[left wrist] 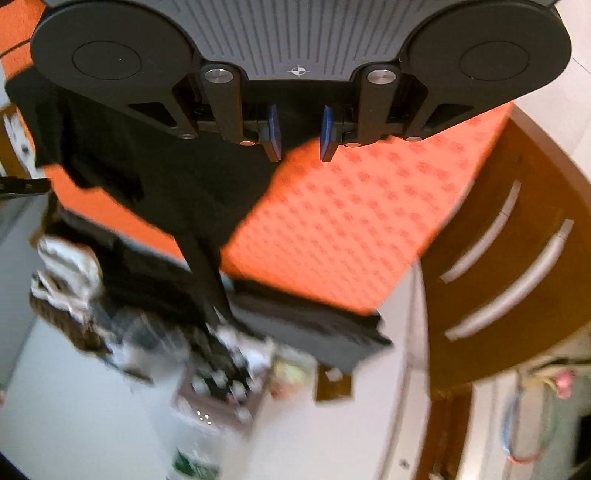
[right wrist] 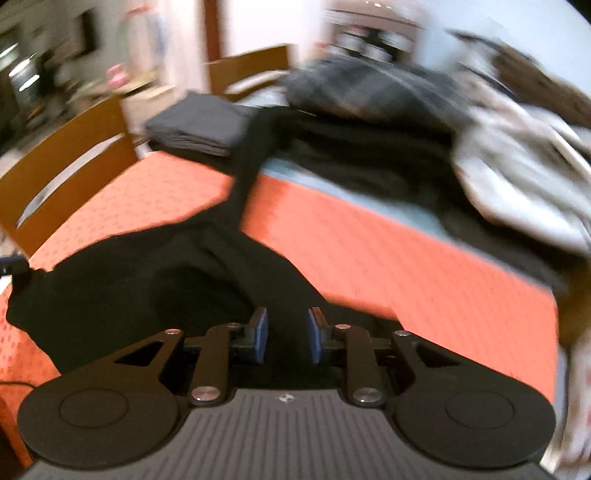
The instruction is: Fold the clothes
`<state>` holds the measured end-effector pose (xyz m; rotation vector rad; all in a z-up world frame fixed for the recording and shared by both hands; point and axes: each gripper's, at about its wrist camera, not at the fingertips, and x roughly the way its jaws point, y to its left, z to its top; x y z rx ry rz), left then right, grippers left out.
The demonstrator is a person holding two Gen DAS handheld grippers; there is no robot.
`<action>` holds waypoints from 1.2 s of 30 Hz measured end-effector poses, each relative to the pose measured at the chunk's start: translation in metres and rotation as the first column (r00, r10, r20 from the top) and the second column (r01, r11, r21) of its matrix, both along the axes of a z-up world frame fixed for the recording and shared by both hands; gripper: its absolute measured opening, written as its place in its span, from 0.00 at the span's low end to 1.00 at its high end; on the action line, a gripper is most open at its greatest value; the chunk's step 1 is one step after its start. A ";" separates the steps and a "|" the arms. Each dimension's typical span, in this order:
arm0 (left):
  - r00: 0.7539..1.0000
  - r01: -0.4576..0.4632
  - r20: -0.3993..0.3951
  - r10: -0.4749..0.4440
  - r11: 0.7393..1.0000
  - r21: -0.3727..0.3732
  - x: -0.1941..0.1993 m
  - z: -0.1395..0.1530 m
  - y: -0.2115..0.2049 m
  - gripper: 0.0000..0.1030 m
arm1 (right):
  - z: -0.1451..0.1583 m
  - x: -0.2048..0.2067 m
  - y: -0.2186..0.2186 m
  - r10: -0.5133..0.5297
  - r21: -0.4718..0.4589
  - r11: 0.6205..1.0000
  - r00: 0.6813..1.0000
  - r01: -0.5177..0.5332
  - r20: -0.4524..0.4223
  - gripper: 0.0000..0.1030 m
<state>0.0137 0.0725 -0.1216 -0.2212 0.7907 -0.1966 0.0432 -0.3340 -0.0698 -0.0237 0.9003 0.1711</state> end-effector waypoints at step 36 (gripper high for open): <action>0.905 -0.327 -0.287 0.313 0.945 0.001 0.033 -0.019 -0.008 0.17 | -0.063 -0.001 -0.203 -0.276 0.090 0.958 0.960 0.272 0.036 0.07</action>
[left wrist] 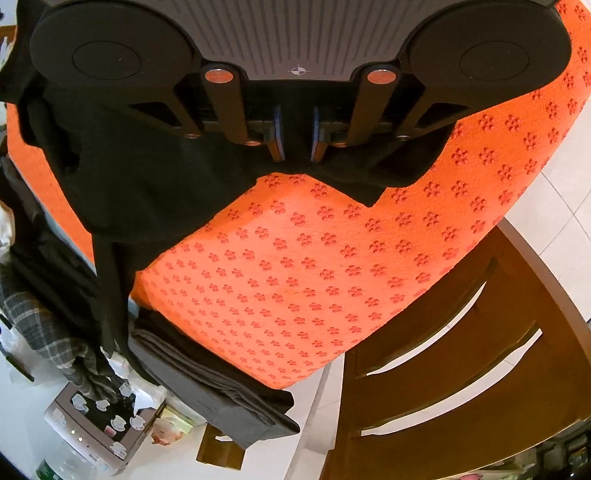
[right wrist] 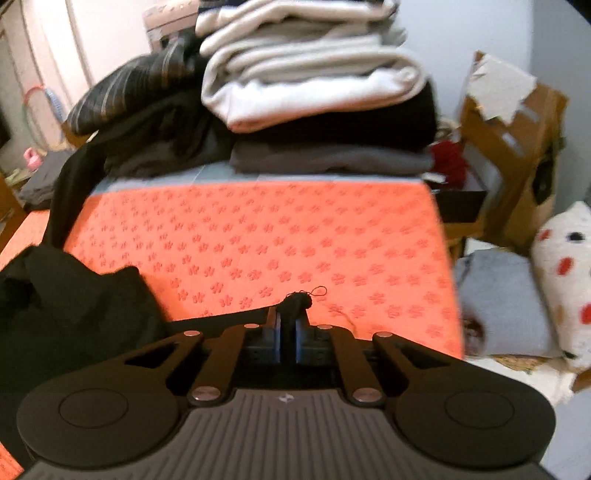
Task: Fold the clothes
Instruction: 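Open both tools to release the garment and lift them away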
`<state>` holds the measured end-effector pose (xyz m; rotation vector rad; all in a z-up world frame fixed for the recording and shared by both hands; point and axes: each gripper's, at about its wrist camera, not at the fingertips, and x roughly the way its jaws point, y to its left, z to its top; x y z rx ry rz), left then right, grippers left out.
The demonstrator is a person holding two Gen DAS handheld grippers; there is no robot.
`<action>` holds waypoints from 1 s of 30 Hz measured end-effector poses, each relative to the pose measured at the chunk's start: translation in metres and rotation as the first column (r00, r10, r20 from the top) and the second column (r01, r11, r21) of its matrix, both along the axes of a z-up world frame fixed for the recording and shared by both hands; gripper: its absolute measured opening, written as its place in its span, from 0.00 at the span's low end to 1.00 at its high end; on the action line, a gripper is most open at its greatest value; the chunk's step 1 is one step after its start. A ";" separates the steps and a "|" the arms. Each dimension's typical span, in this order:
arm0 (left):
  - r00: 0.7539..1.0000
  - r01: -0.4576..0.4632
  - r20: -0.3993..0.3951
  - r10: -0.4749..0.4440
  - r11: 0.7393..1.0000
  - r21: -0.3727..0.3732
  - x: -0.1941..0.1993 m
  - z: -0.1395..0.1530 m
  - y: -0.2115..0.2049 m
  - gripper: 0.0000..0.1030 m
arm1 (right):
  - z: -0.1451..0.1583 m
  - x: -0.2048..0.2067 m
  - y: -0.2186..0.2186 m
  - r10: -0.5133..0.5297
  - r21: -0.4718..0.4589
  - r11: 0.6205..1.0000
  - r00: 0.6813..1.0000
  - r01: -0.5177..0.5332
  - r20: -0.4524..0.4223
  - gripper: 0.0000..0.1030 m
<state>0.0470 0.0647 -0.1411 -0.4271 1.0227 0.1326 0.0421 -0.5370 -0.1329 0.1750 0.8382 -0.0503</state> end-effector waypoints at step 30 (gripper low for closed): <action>0.882 0.452 0.088 -0.462 0.885 0.114 -0.003 0.014 -0.076 0.38 | 0.004 -0.141 -0.009 -0.188 0.034 0.980 0.972 0.195 -0.144 0.43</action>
